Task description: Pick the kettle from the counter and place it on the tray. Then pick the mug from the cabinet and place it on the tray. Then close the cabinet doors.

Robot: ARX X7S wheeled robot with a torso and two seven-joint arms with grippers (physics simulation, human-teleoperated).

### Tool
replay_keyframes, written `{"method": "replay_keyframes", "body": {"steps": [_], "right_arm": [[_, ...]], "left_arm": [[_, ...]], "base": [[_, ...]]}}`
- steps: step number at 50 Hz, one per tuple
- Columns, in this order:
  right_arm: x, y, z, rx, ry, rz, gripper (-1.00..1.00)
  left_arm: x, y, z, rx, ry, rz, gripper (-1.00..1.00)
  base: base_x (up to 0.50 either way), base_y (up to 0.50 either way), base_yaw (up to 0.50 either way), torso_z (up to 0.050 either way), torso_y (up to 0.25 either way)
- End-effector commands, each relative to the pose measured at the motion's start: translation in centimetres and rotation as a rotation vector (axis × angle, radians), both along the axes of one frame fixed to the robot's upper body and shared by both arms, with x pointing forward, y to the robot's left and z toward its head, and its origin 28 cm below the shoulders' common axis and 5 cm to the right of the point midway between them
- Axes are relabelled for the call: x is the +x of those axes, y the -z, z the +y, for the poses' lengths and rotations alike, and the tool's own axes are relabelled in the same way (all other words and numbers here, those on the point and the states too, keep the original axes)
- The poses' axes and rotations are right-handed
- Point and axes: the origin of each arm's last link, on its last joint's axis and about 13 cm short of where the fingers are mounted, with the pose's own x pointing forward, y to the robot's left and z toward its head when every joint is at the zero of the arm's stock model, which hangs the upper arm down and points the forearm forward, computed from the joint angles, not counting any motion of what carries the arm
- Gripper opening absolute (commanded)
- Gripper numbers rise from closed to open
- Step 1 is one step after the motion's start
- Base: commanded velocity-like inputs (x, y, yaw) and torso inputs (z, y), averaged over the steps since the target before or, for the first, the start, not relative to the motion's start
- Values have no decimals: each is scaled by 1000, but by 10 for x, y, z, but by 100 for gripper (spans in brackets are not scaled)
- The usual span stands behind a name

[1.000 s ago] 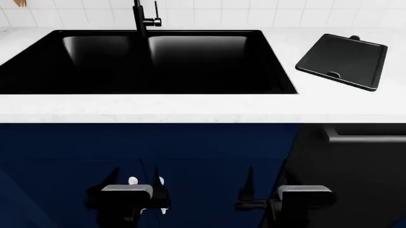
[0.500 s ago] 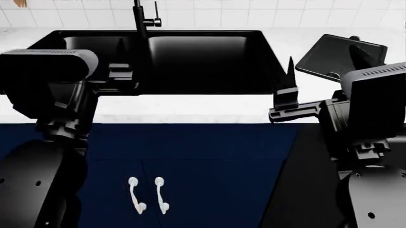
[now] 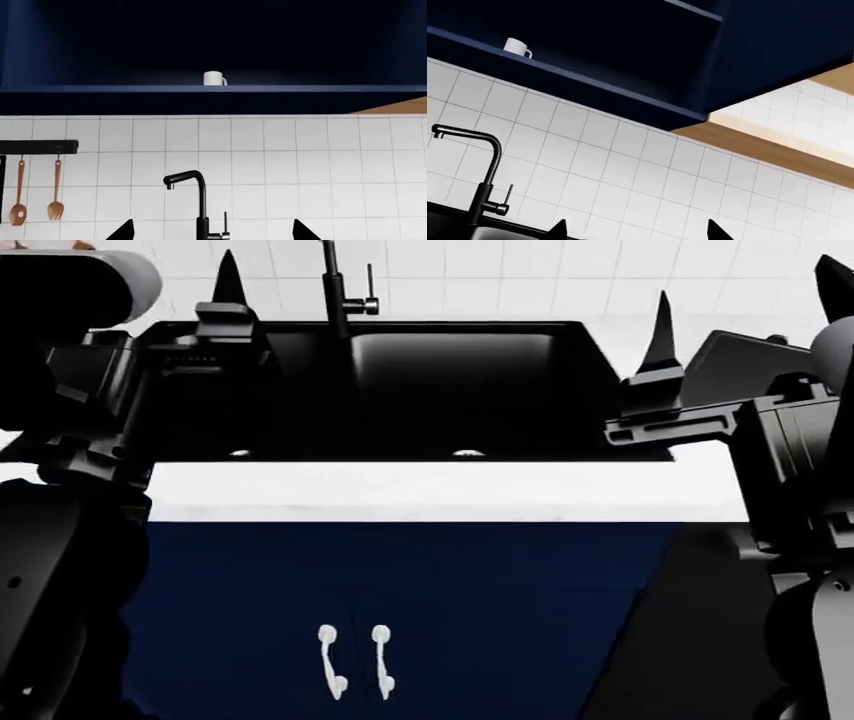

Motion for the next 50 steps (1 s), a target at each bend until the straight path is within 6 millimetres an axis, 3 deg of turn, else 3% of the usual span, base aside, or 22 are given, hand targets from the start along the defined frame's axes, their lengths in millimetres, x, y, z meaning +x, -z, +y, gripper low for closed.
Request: {"method": "replay_keyframes", "body": {"steps": [1, 17, 38, 50], "right_arm": [[-3, -3, 0, 3, -5, -11, 100], [-2, -1, 2, 15, -41, -26, 100], [-3, -4, 6, 17, -84, -49, 100], [-3, -3, 5, 31, -83, -58, 100]], "left_arm": [[-3, -5, 0, 8, -3, -9, 100], [-5, -5, 1, 16, -14, -14, 100], [-7, -2, 2, 25, -15, -12, 100], [-6, -2, 1, 30, -10, -12, 100]], "base": [[0, 500, 0, 50, 0], [0, 500, 0, 49, 0], [264, 318, 0, 0, 0], [350, 52, 0, 0, 0]]}}
